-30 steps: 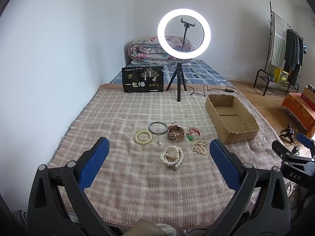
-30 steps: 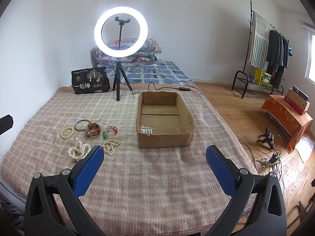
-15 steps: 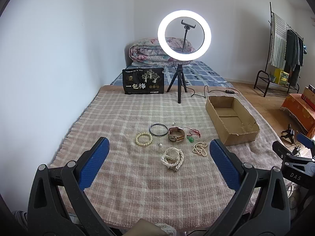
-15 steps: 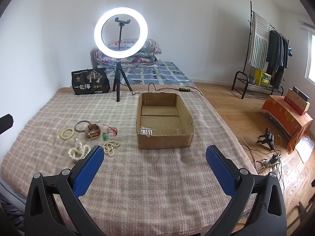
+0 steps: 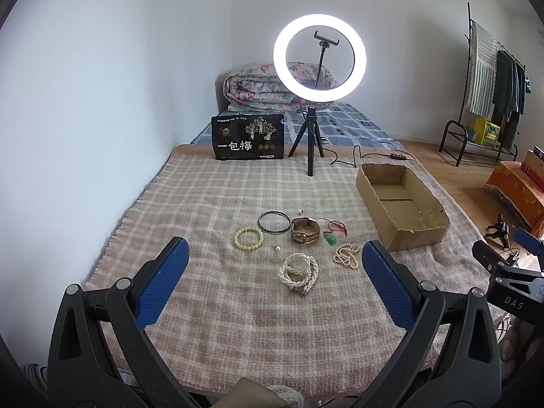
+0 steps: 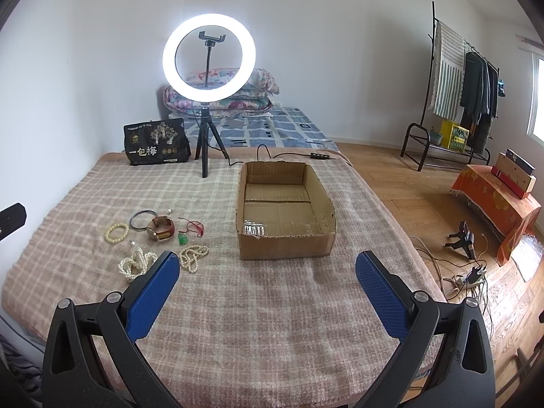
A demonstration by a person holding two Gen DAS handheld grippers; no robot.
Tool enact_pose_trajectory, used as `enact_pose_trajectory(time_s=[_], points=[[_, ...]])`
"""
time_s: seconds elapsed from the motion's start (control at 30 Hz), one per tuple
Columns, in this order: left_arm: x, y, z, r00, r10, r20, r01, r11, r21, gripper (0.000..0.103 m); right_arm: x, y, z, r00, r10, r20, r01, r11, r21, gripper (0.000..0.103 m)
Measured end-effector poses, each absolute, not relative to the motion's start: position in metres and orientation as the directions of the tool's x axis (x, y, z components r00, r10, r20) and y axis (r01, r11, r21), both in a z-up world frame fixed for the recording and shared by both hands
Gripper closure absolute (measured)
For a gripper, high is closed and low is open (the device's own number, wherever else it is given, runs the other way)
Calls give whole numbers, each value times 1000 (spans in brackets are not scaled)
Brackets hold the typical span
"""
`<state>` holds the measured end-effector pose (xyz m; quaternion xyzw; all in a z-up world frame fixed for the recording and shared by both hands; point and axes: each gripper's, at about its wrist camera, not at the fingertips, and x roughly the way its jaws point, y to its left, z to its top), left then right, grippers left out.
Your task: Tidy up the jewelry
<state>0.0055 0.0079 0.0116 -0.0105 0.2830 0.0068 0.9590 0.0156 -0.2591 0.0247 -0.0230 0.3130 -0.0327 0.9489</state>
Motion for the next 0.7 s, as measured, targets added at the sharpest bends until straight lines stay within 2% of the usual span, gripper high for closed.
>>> enact_pose_trajectory(time_s=[0.7], points=[[21,18,-7,810,12,-587,-16,1000,-2,0,30,-259,16,791,-79,-607,43,996,-73,0]])
